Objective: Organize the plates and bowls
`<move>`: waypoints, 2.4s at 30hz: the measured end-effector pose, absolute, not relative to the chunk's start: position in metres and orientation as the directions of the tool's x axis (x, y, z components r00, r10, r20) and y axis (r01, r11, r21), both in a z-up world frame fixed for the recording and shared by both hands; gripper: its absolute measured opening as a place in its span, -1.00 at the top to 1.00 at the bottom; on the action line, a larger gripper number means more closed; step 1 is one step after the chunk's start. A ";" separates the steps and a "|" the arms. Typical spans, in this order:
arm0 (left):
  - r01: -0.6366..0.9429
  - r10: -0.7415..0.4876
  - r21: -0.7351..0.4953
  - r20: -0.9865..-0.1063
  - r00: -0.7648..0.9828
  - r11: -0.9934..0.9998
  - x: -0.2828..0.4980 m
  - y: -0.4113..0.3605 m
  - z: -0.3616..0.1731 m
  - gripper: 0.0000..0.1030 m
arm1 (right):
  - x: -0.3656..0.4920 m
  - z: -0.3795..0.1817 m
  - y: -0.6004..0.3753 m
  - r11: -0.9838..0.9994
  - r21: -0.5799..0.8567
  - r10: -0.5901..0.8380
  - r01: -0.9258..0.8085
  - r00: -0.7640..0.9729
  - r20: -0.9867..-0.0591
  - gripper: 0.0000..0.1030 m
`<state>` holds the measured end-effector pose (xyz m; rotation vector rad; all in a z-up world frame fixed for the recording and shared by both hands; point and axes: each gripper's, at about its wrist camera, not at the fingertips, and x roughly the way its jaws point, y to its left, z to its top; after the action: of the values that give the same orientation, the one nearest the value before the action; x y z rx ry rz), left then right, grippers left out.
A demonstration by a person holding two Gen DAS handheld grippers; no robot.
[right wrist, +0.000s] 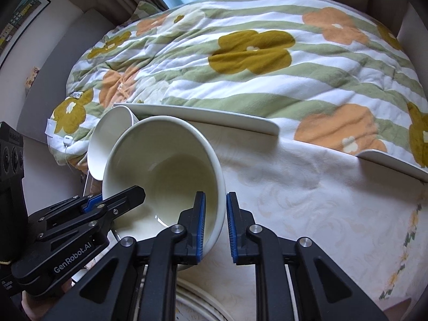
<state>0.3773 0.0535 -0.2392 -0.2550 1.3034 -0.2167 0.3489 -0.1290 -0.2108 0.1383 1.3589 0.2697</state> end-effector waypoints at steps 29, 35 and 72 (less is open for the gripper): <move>0.260 -0.391 -0.339 -0.901 0.189 0.904 0.207 -0.233 -0.181 0.76 | 0.157 -0.127 -0.394 0.973 0.226 0.199 0.054 0.305 -0.931 0.72; 0.293 -0.329 -0.286 -0.938 0.109 0.912 0.198 -0.254 -0.213 0.76 | 0.140 -0.163 -0.411 0.960 0.255 0.223 0.112 0.239 -0.945 0.72; 0.405 -0.172 -0.108 -0.977 0.127 0.908 0.190 -0.273 -0.237 0.76 | 0.120 -0.194 -0.394 0.972 0.156 0.119 0.173 0.205 -0.971 0.72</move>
<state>0.1902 -0.2734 -0.2366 0.2013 1.3832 -0.4241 0.1198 -0.3944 -0.1945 0.2518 1.3681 -0.0385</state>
